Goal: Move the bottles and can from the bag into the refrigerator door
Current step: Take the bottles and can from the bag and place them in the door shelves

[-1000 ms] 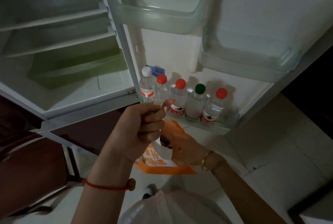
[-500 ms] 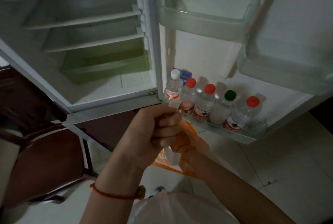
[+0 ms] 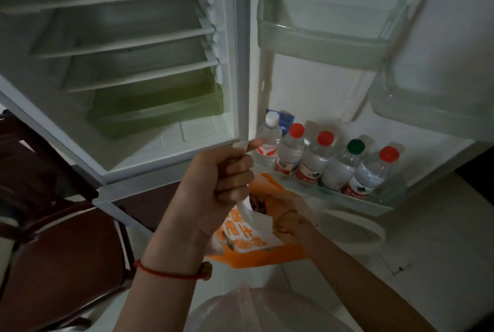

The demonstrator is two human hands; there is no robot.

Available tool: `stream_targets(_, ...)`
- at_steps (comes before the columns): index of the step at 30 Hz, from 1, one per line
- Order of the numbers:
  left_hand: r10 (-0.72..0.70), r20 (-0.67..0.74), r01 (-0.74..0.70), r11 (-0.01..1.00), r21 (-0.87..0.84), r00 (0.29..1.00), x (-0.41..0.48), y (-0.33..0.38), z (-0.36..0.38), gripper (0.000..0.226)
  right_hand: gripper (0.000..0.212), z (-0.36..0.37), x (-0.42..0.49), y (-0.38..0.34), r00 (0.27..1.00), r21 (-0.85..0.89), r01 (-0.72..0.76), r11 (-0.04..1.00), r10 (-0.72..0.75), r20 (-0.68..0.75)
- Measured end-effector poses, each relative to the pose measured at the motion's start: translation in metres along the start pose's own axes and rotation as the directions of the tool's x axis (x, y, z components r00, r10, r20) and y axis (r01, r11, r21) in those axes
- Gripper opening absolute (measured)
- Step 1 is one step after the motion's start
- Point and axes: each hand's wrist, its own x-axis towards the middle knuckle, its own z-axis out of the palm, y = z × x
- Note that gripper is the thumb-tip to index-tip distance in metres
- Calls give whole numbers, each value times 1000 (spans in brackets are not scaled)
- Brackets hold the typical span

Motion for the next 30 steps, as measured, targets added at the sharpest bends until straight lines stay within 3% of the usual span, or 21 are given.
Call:
stream_targets(3, 21, -47, -24, 998, -64, 999, 10, 5, -9, 28, 55, -15, 12, -5, 999, 36, -45, 998, 45, -11)
stream_targets(7, 34, -71, -41, 994, -99, 997, 20, 11, -16, 28, 65, -35, -12, -3, 992, 243, -84, 966, 105, -73)
stream_targets(12, 36, -70, -43, 994, -96, 997, 36, 19, -21, 27, 54, -69, -48, -10, 959, 420, -7, 907, 125, -255)
stream_targets(15, 23, -73, -30, 995, -94, 997, 46, 23, -20, 27, 50, -85, -66, -20, 923, 508, 112, 854, 100, -372)
stream_targets(20, 19, -68, -23, 998, -63, 997, 58, 32, -16, 26, 55, -109, -87, -53, 772, 481, 356, 801, 38, -634)
stream_targets(24, 22, -49, -25, 998, -66, 999, 60, 38, -12, 25, 55, -138, -93, -85, 568, 303, 485, 820, -33, -822)
stream_targets(30, 35, -32, -37, 996, -86, 999, 57, 41, -12, 26, 56, -180, -81, -125, 343, 64, 550, 833, -156, -926)
